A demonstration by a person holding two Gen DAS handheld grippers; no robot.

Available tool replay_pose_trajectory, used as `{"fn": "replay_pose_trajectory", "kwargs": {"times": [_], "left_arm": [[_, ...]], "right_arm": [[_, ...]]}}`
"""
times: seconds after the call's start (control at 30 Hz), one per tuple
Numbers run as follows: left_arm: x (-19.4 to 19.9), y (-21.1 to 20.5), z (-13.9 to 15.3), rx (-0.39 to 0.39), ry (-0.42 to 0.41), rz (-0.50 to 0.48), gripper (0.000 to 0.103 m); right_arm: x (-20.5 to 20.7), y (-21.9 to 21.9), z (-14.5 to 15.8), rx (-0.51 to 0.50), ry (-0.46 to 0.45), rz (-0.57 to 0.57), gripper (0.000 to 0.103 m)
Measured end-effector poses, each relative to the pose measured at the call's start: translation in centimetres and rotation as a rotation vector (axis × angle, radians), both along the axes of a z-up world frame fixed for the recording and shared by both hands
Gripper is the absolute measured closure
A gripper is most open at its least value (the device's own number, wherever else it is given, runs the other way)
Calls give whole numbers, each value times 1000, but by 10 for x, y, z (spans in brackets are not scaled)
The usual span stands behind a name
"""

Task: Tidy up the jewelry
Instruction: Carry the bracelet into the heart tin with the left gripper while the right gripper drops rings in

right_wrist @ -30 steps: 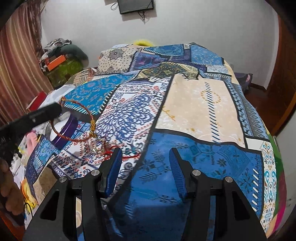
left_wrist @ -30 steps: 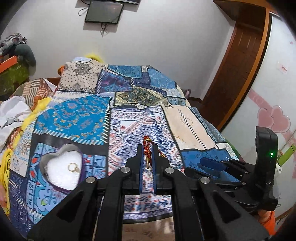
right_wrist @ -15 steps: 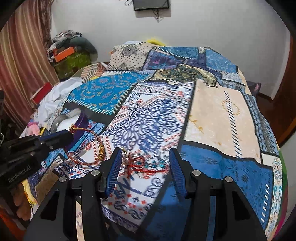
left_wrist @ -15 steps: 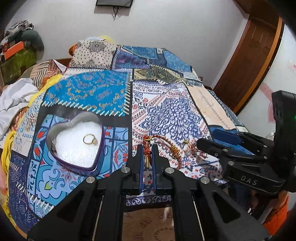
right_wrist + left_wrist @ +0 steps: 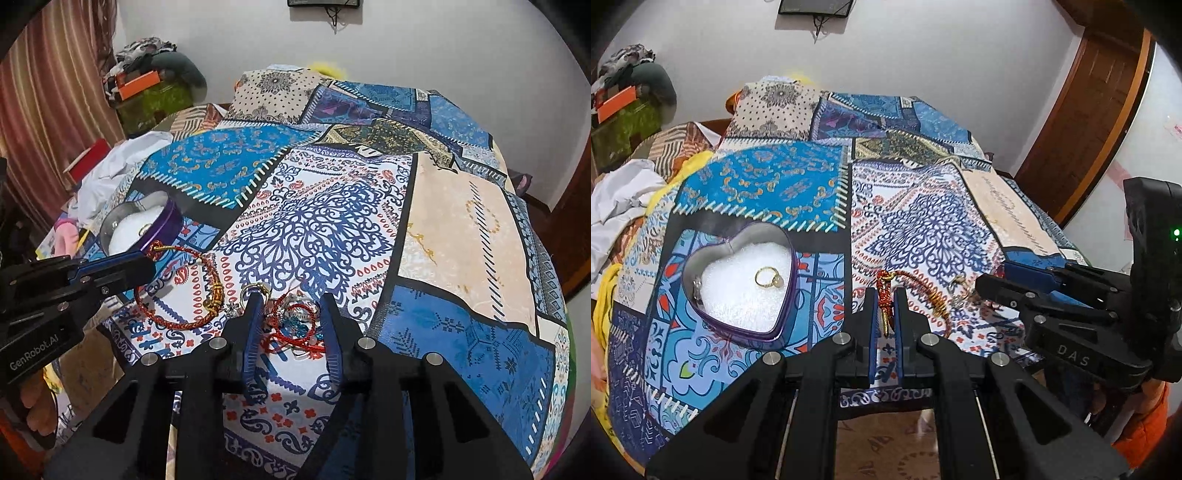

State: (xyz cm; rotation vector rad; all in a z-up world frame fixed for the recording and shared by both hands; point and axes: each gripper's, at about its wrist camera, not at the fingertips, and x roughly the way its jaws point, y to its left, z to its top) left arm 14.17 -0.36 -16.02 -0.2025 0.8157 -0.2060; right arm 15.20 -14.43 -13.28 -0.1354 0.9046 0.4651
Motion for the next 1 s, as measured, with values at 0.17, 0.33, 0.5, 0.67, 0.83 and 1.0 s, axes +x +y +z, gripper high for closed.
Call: {"fn": "replay_pose_trajectory", "kwargs": {"times": [0.17, 0.33, 0.5, 0.67, 0.83, 1.0], "left_arm": [[-6, -3, 16, 5, -38, -3, 97], [-14, -5, 32, 11, -80, -1, 97], [-22, -2, 50, 32, -133, 21, 97], [-31, 7, 66, 52, -179, 49, 97], [-38, 21, 77, 63, -213, 87, 97], [-43, 38, 84, 81, -238, 131, 97]], "right_arm": [[-5, -9, 19, 33, -46, -28, 75], [-12, -16, 39, 56, -96, -53, 75], [-19, -18, 58, 77, -145, -66, 75], [-24, -13, 69, 103, -176, -63, 75], [-29, -1, 78, 121, -197, -31, 75], [-32, 16, 84, 137, -217, 12, 75]]}}
